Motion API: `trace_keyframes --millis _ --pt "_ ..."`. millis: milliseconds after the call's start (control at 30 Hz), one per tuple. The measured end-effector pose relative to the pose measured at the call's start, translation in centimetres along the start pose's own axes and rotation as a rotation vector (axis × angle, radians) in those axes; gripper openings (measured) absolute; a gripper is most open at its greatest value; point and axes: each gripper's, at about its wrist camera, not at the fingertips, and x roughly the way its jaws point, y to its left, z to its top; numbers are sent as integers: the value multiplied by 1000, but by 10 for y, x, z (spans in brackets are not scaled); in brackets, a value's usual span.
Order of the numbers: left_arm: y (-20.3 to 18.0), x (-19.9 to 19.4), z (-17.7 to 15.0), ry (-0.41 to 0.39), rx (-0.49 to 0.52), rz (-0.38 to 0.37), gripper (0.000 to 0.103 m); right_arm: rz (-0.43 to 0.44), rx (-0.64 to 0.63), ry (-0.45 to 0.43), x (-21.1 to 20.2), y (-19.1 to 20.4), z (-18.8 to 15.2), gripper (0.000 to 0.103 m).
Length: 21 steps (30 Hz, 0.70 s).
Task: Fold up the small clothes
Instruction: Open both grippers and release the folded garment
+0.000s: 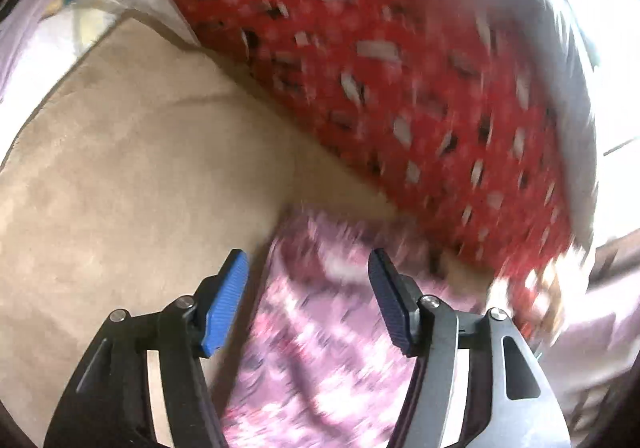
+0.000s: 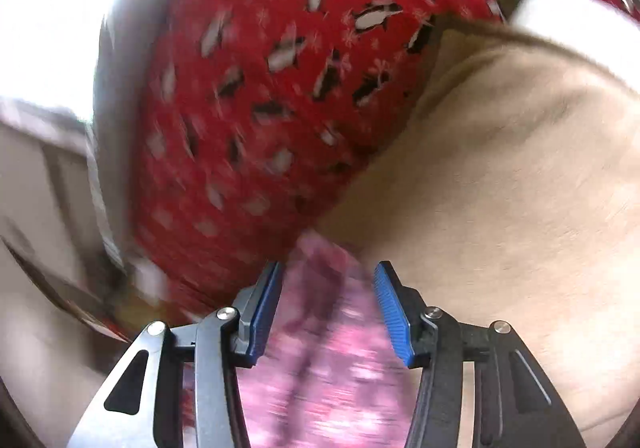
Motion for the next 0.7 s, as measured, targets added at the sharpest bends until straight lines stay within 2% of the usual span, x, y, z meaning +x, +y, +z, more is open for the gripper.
trace_keyframes --millis 33,100,133,200,267,300,333,367,433,533,600,667,700 --pt "-1 9 -5 27 39 35 62 -57 -61 18 6 5 -3 51" --pt "-3 31 -18 77 99 109 62 -113 -127 45 17 10 -9 51" --pt "-5 39 -23 98 109 124 62 -138 -148 59 25 11 -11 51" --pt "-5 57 -29 139 100 138 62 -151 -153 73 41 12 -13 51" --pt "-8 69 -31 141 88 161 60 -143 -141 79 53 13 -12 51" --pt "-13 69 -31 120 95 165 55 -134 -132 82 57 14 -12 50" --pt "-19 67 -30 94 110 166 26 -118 -126 80 61 17 -11 26" --pt "-26 64 -28 75 129 184 8 -80 -145 73 61 22 -10 4" --pt "-32 60 -21 22 144 207 6 -41 -193 44 56 39 -6 4" --pt "-27 62 -11 -39 119 258 4 1 -239 -61 37 57 5 3" --pt "-16 75 -6 -28 71 332 4 -44 -220 -80 41 52 13 3" --pt "-7 91 -5 14 34 373 4 -152 -185 -3 64 35 17 4" --pt "-6 91 -4 8 23 372 4 -213 -183 42 74 27 15 4"
